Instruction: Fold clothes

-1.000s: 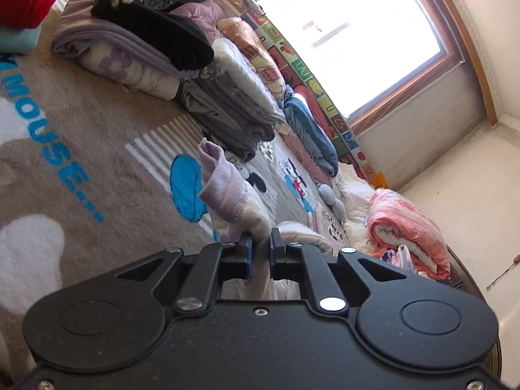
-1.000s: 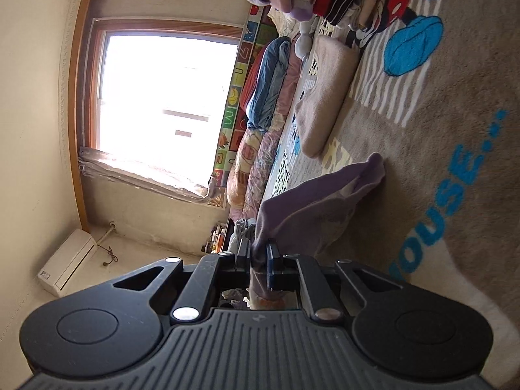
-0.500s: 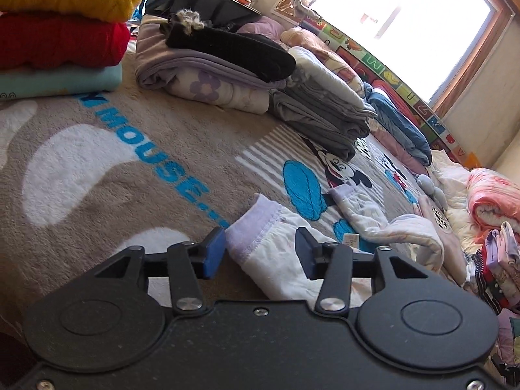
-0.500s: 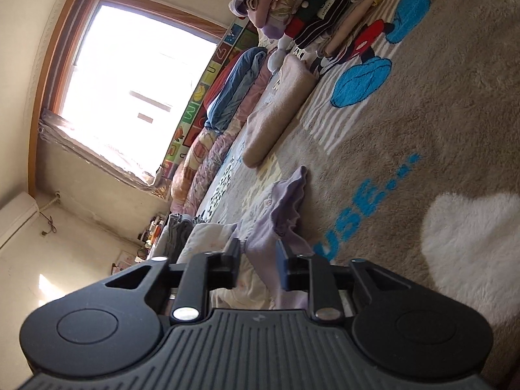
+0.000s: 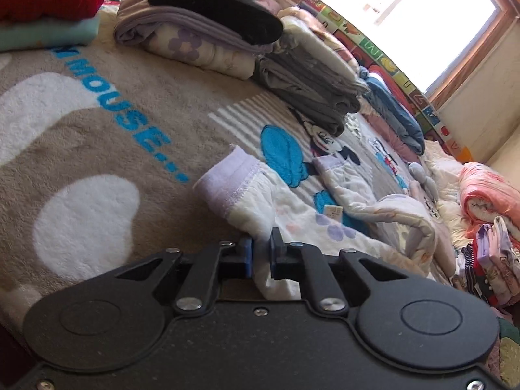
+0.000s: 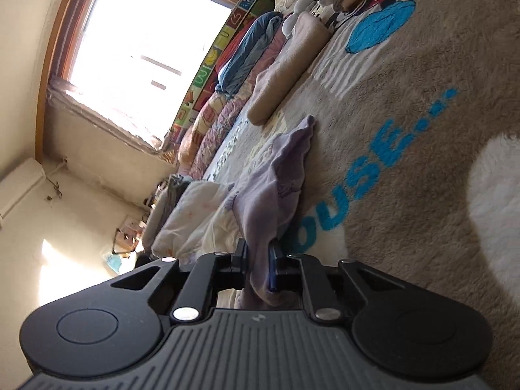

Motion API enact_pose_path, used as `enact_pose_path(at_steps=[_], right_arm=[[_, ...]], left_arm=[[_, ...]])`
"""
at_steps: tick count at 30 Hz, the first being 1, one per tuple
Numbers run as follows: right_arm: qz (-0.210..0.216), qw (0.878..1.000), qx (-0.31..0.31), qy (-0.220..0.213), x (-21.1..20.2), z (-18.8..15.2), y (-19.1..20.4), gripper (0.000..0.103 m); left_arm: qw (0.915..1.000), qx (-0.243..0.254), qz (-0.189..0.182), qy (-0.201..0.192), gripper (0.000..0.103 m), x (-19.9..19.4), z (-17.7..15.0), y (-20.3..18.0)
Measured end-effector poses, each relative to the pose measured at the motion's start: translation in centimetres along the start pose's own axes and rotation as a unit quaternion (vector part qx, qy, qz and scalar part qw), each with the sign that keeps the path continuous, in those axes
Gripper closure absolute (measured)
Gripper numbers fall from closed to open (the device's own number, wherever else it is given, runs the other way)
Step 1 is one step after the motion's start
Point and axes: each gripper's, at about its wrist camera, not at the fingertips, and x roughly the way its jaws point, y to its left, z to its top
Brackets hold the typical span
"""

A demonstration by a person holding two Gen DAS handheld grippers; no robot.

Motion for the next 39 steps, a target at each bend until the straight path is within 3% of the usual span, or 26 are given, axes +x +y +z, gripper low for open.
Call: enact_pose_path(at_steps=[5, 7, 9, 10, 11, 12, 14, 19, 20, 21, 23, 26, 32, 35, 36, 38, 39], right_arm=[[-0.002, 0.999, 0.036, -0.032, -3.4, 1.5, -0.9, 0.099], [-0.021, 0.998, 0.046, -0.036, -3.9, 1.9, -1.7, 0.099], [-0.021, 0.998, 0.05, -0.027, -3.4, 2.0, -2.1, 0.094], [-0.023, 0.999, 0.043, -0.023, -3.1, 2.1, -2.0, 0.093], [-0.029, 0.999, 0.021, -0.018, -2.8, 2.0, -1.6, 0.084], [-0.037, 0.999, 0.001, -0.01, -2.3, 2.0, -1.1, 0.059], [-0.049, 0.998, -0.028, 0.01, -1.3, 1.7, -0.6, 0.031], [-0.054, 0.99, -0.125, 0.047, 1.6, 0.3, 1.3, 0.033], [-0.046, 0.989, -0.125, 0.057, 2.1, 0.1, 1.4, 0.05], [-0.03, 0.991, -0.108, 0.074, 2.5, -0.1, 1.2, 0.082], [-0.004, 0.995, -0.065, 0.079, 2.5, -0.4, 0.7, 0.084], [0.05, 0.997, 0.017, 0.048, 0.7, 0.5, 0.4, 0.088], [0.02, 0.998, 0.053, 0.028, -3.0, 2.4, -1.0, 0.088], [-0.009, 0.998, 0.054, -0.012, -4.6, 3.5, -1.6, 0.085], [-0.008, 0.998, 0.05, -0.026, -4.9, 3.9, -1.7, 0.08], [-0.005, 0.998, 0.034, -0.045, -5.0, 4.7, -1.7, 0.046], [-0.005, 0.999, 0.03, -0.044, -4.6, 5.1, -1.8, 0.043]], left_arm=[[0.9997, 0.004, 0.019, 0.014, 0.095, -0.3, 0.1, -0.2], [0.9986, 0.013, 0.048, 0.018, 0.087, 0.1, 0.0, -0.1], [0.9973, 0.03, 0.067, -0.01, 0.083, -0.5, -0.1, -0.6], [0.9964, 0.038, 0.072, -0.021, 0.075, -1.0, -0.1, -1.0], [0.9956, 0.046, 0.075, -0.03, 0.059, -1.5, 0.1, -1.5], [0.9949, 0.052, 0.078, -0.039, 0.052, -2.0, 0.2, -2.0], [0.9945, 0.057, 0.074, -0.047, 0.049, -2.9, 0.3, -2.6], [0.9942, 0.063, 0.074, -0.044, 0.048, -4.0, 0.1, -3.6], [0.9944, 0.064, 0.07, -0.047, 0.048, -4.5, 0.0, -4.0], [0.9944, 0.067, 0.065, -0.05, 0.048, -4.9, 0.0, -4.4], [0.993, 0.082, 0.058, -0.061, 0.048, -6.1, 0.1, -5.8], [0.9917, 0.097, 0.041, -0.074, 0.047, -7.6, 0.4, -7.6], [0.9915, 0.109, 0.004, -0.071, 0.042, -8.1, 1.0, -10.4], [0.9898, 0.128, -0.01, -0.062, 0.037, -6.7, 0.9, -11.9], [0.9892, 0.134, -0.012, -0.058, 0.037, -5.9, 0.9, -12.3], [0.9889, 0.141, -0.01, -0.045, 0.037, -4.1, 1.1, -12.6], [0.9893, 0.141, -0.009, -0.034, 0.037, -2.9, 1.3, -12.6]])
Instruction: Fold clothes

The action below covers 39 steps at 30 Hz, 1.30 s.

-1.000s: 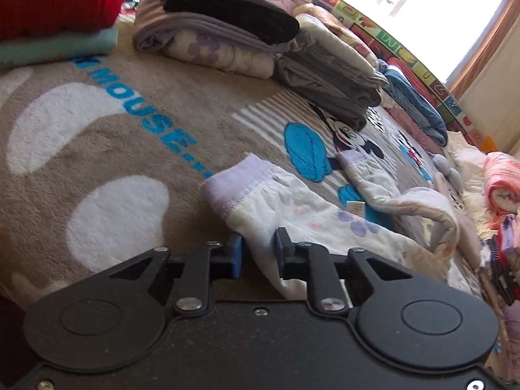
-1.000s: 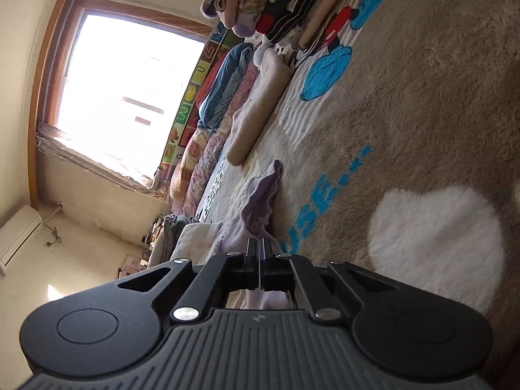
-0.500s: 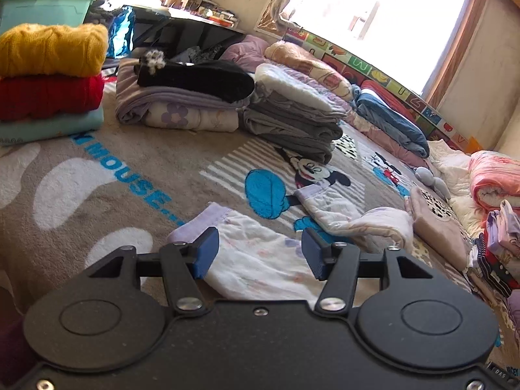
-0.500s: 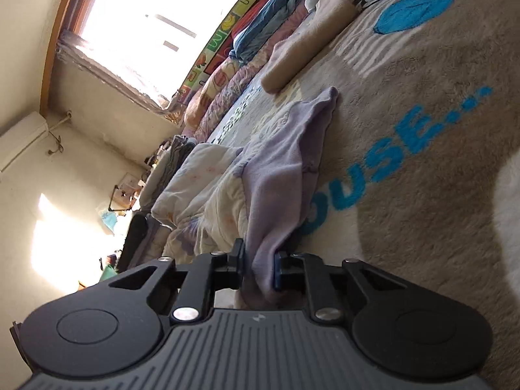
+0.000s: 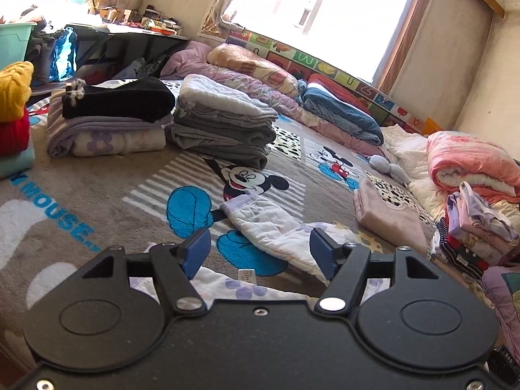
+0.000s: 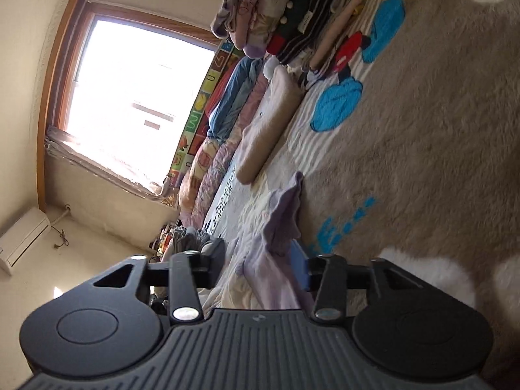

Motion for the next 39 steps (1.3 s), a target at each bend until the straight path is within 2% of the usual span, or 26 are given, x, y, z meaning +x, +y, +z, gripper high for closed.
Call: enact_pose_path(at_steps=[5, 8, 11, 17, 20, 21, 24, 25, 26, 27, 28, 30, 31, 35, 39], right_arm=[[-0.011, 0.999, -0.038, 0.023, 3.9, 2.0, -0.3, 0.043], [-0.01, 0.996, -0.065, 0.054, 6.8, 3.6, -0.3, 0.042], [-0.009, 0.994, -0.066, 0.084, 9.2, 4.5, -0.9, 0.042], [-0.021, 0.979, -0.159, 0.122, 11.5, 3.3, 1.0, 0.042], [-0.02, 0.977, -0.175, 0.124, 11.4, 2.8, 1.2, 0.043], [-0.017, 0.976, -0.178, 0.125, 11.5, 2.7, 1.3, 0.046], [-0.022, 0.973, -0.188, 0.128, 11.8, 2.3, 1.3, 0.058], [-0.024, 0.973, -0.19, 0.128, 11.9, 2.3, 1.3, 0.061], [-0.026, 0.973, -0.192, 0.128, 12.0, 2.2, 1.3, 0.065], [-0.028, 0.972, -0.194, 0.128, 12.1, 2.2, 1.3, 0.068], [-0.029, 0.972, -0.197, 0.128, 12.1, 2.1, 1.3, 0.069], [-0.033, 0.97, -0.204, 0.126, 12.2, 2.0, 1.4, 0.072], [-0.036, 0.97, -0.207, 0.125, 12.2, 1.9, 1.5, 0.072], [-0.047, 0.968, -0.217, 0.118, 12.2, 1.8, 1.6, 0.074], [-0.046, 0.968, -0.218, 0.119, 12.2, 1.8, 1.6, 0.074]], left_arm=[[0.9978, -0.026, 0.006, 0.061, 0.037, 6.8, 0.9, 2.1], [0.995, -0.033, 0.006, 0.094, 0.037, 11.0, 2.0, 3.4], [0.993, -0.028, 0.012, 0.114, 0.037, 14.4, 3.3, 4.0], [0.9886, -0.025, 0.016, 0.148, 0.037, 21.4, 5.3, 4.9], [0.986, -0.032, 0.003, 0.164, 0.037, 23.9, 5.3, 5.0], [0.9852, -0.033, -0.005, 0.168, 0.037, 24.4, 5.3, 4.8], [0.9841, -0.006, -0.027, 0.176, 0.039, 25.3, 5.2, 3.5], [0.9835, 0.009, -0.031, 0.178, 0.053, 25.5, 5.2, 2.9], [0.9828, 0.03, -0.03, 0.18, 0.071, 25.6, 5.1, 2.4], [0.9823, 0.047, -0.027, 0.179, 0.075, 25.6, 5.0, 2.0], [0.9823, 0.058, -0.028, 0.176, 0.092, 25.4, 5.1, 1.8], [0.9852, 0.062, -0.04, 0.154, 0.094, 24.2, 5.6, 1.8], [0.9885, 0.061, -0.046, 0.131, 0.095, 23.2, 6.0, 2.1], [0.9956, 0.053, -0.03, 0.071, 0.094, 20.4, 7.2, 4.1], [0.9938, 0.062, -0.002, 0.092, 0.094, 21.5, 5.8, 5.6]])
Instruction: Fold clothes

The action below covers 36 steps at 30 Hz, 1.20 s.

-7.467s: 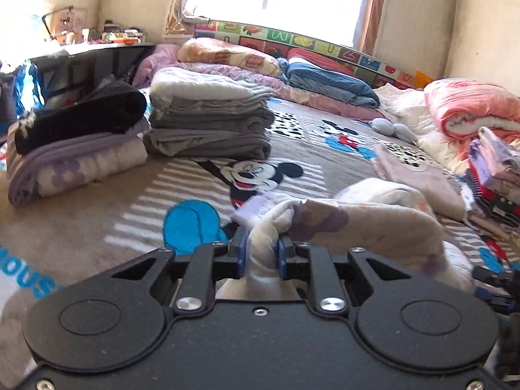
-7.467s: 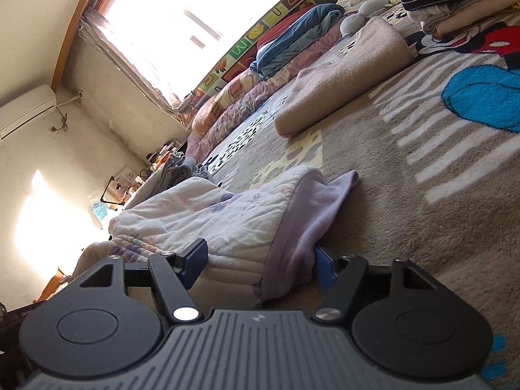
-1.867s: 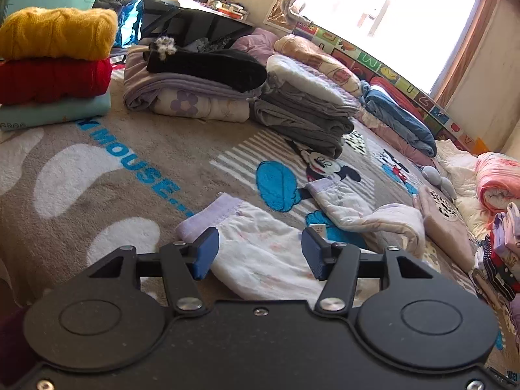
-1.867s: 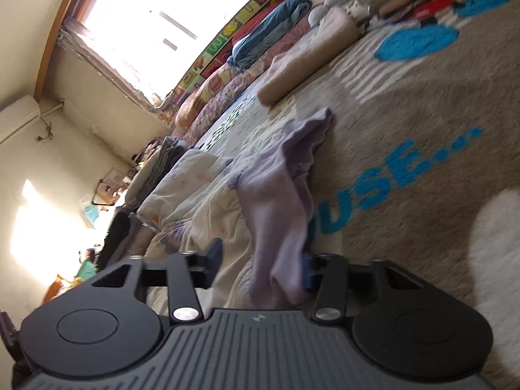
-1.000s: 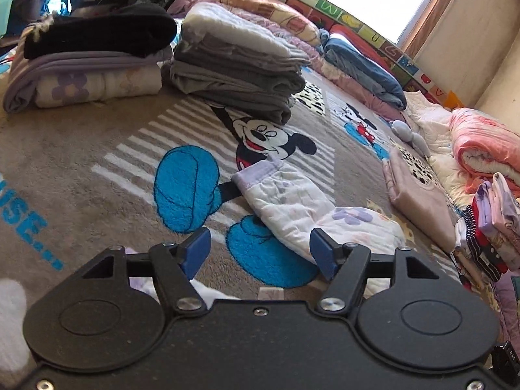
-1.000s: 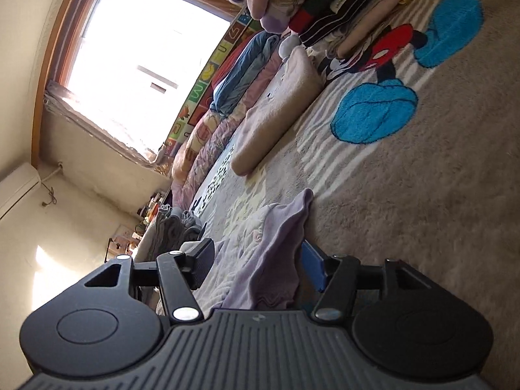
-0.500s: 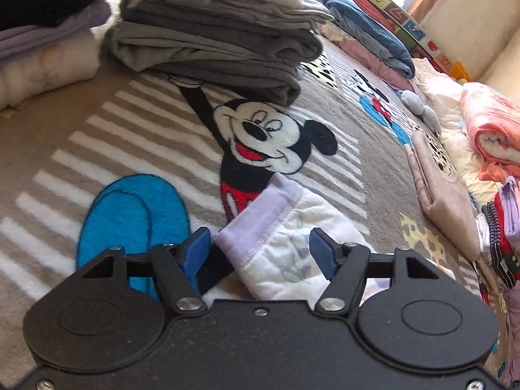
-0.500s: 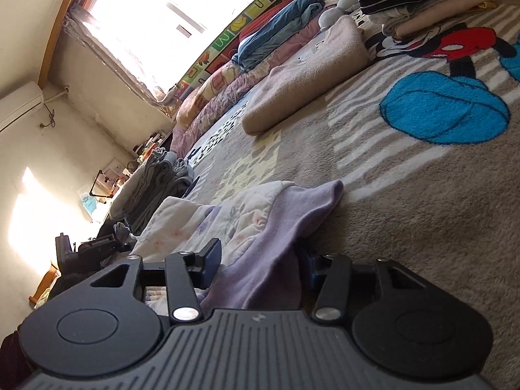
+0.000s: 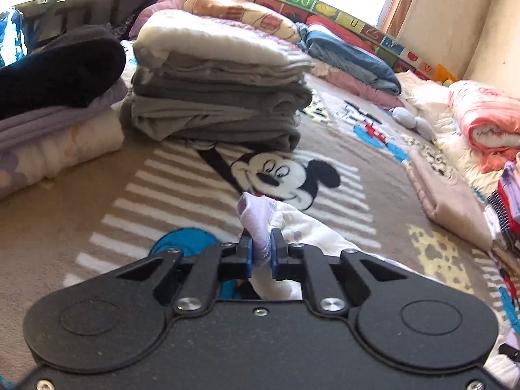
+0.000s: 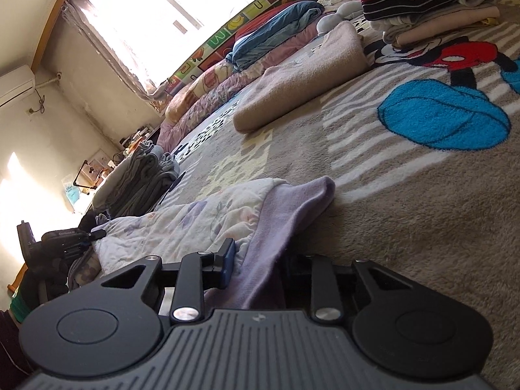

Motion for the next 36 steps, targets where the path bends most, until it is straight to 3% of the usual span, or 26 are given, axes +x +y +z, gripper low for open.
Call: enact_pose_path(at_steps=[3, 5, 8, 12, 18, 21, 24, 26, 30, 32, 34, 36], right_arm=[[0.001, 1.0, 0.003, -0.001, -0.1, 0.0, -0.1, 0.074], [0.001, 1.0, 0.006, -0.003, -0.2, 0.0, -0.1, 0.075], [0.001, 1.0, 0.013, -0.005, -0.3, 0.1, -0.3, 0.076], [-0.001, 1.0, 0.028, -0.015, -0.9, 0.3, -0.7, 0.075], [-0.012, 0.996, 0.04, -0.084, -4.9, 0.5, -1.1, 0.07], [-0.018, 0.993, 0.002, -0.113, -7.2, -0.1, 0.4, 0.07], [-0.005, 0.988, -0.082, -0.131, -9.0, -1.3, 4.2, 0.07], [0.0, 0.983, -0.137, -0.119, -8.4, -2.4, 7.3, 0.07], [-0.044, 0.979, -0.196, -0.032, -3.6, -4.0, 10.9, 0.073], [-0.075, 0.98, -0.183, 0.012, -1.6, -4.8, 10.0, 0.075], [-0.074, 0.98, -0.183, 0.015, -2.3, -5.1, 9.7, 0.076], [-0.061, 0.972, -0.225, -0.009, -4.8, -5.4, 11.1, 0.074]], left_arm=[[0.9997, -0.003, 0.019, 0.016, 0.088, 1.4, -0.5, 0.1], [0.9979, -0.015, 0.053, 0.036, 0.061, 1.6, -0.3, 0.4], [0.9963, 0.009, 0.085, 0.007, 0.059, -1.1, 0.0, -0.4], [0.998, 0.047, 0.037, -0.019, 0.059, -5.9, -1.5, -3.3], [0.9966, 0.066, -0.041, -0.026, 0.059, -11.7, -6.9, -7.3], [0.9931, 0.083, -0.083, -0.014, 0.059, -13.1, -10.5, -9.6], [0.9853, 0.14, -0.096, -0.009, 0.059, -13.5, -12.8, -12.5], [0.982, 0.157, -0.105, -0.004, 0.059, -13.4, -13.6, -13.9], [0.9788, 0.181, -0.096, 0.011, 0.059, -13.5, -15.7, -14.7], [0.9725, 0.218, -0.082, -0.005, 0.059, -14.7, -16.7, -14.3], [0.9641, 0.248, -0.092, -0.019, 0.055, -16.1, -17.2, -13.8], [0.951, 0.288, -0.108, -0.032, 0.05, -17.4, -18.1, -13.4]])
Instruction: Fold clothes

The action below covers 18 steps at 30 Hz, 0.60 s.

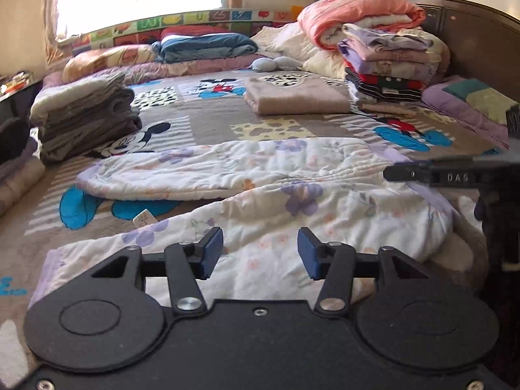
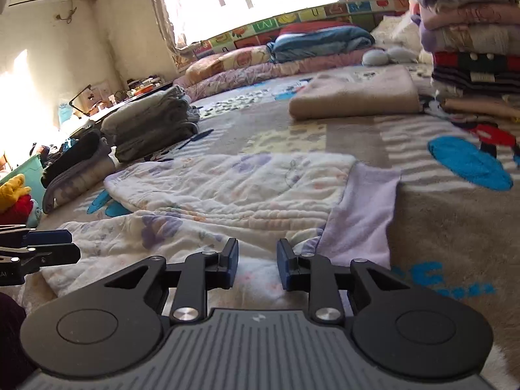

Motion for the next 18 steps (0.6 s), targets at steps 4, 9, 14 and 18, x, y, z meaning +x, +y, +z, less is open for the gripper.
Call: enact_pose_path(at_steps=[4, 9, 14, 18], right_arm=[[0.01, 0.994, -0.106, -0.035, -4.4, -0.6, 2.2, 0.066], [-0.019, 0.956, -0.293, 0.002, -6.6, -3.6, 6.6, 0.042], [-0.09, 0.895, -0.432, 0.073, -5.0, -7.7, 9.4, 0.041], [-0.101, 0.878, -0.462, 0.075, -3.0, -8.4, 9.9, 0.061]], left_arm=[[0.9877, 0.156, -0.005, 0.002, 0.042, -1.2, -2.3, -3.1], [0.9472, 0.318, 0.038, 0.019, 0.041, 0.4, -5.9, -6.1], [0.9213, 0.381, 0.08, 0.004, 0.041, 2.5, -7.1, -7.4], [0.9128, 0.398, 0.09, -0.001, 0.096, 3.4, -7.2, -7.5]])
